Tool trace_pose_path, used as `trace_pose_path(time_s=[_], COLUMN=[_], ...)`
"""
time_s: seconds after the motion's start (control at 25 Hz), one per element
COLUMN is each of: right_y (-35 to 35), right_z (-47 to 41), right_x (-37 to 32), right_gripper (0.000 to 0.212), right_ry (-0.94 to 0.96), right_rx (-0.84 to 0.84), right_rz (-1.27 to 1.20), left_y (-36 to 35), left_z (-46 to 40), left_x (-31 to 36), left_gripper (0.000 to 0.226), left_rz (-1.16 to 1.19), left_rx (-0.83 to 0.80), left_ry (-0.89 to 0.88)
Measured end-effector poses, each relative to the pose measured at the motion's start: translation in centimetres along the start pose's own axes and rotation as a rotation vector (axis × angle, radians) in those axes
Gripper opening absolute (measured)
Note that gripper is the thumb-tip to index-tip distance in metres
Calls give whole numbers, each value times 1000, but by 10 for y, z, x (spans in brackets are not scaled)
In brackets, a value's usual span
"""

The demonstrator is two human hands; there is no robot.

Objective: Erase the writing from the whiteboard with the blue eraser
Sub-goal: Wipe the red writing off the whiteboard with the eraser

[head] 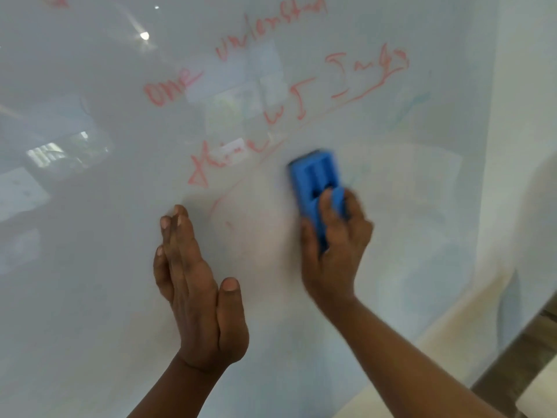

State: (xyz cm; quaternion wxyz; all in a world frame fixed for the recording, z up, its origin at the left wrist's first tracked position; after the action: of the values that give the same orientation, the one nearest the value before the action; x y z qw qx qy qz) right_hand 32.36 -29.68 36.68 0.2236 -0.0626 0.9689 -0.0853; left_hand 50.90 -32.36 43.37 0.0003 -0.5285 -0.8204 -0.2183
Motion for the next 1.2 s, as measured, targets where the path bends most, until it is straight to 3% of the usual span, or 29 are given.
trace_pose_path(time_s=[0.08,0.24,0.44,0.56,0.6,0.72,0.84,0.88,1.04,1.2], right_y=[15,22,16,15,10,-6,1,2,-8,-12], right_z=[8,-71,-40,-67,-66,-13,-14,-29,-58,-3], right_x=[12,68,31,44,28,-58,-70,-62,-68,-113], right_gripper=[43,46,45,47,46,47,39,38,47,44], right_ry=[117,-189,37,-314,-306,138,526,555,272,597], right_rx=[-76,113,-13,142,156,-82,-229,-197,-19,-220], right_rz=[-31,-26,-86,-65,-80,-154,-169,-133,-109,-153], left_y=[-8,-15,-17,-14,-13,-8,6,13,33,44], left_z=[-3,-7,-6,-7,-5,-3,-6,-7,-21,-34], left_x=[9,10,14,11,11,8,1,-2,-10,-11], left_gripper=[82,79,79,82,82,75,70,71,75,77], left_rz=[54,21,14,46,64,147,220,218,234,291], left_rx=[20,62,71,35,24,-11,-45,-56,-90,-35], left_ry=[36,32,29,24,22,20,-6,-32,-62,-22])
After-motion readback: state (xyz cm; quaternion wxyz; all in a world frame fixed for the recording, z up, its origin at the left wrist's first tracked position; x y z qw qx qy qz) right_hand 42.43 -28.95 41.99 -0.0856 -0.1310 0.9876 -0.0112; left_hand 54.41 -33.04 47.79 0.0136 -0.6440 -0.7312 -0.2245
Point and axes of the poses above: each hand's wrist, its own z-axis away from the middle knuckle, its own y-axis out of the back of the hand, x = y × z, the point moved 4 cm from there along -z, towards the middle knuckle, and after that the axes turned 7 degrees about y, right-handed, at the moved point
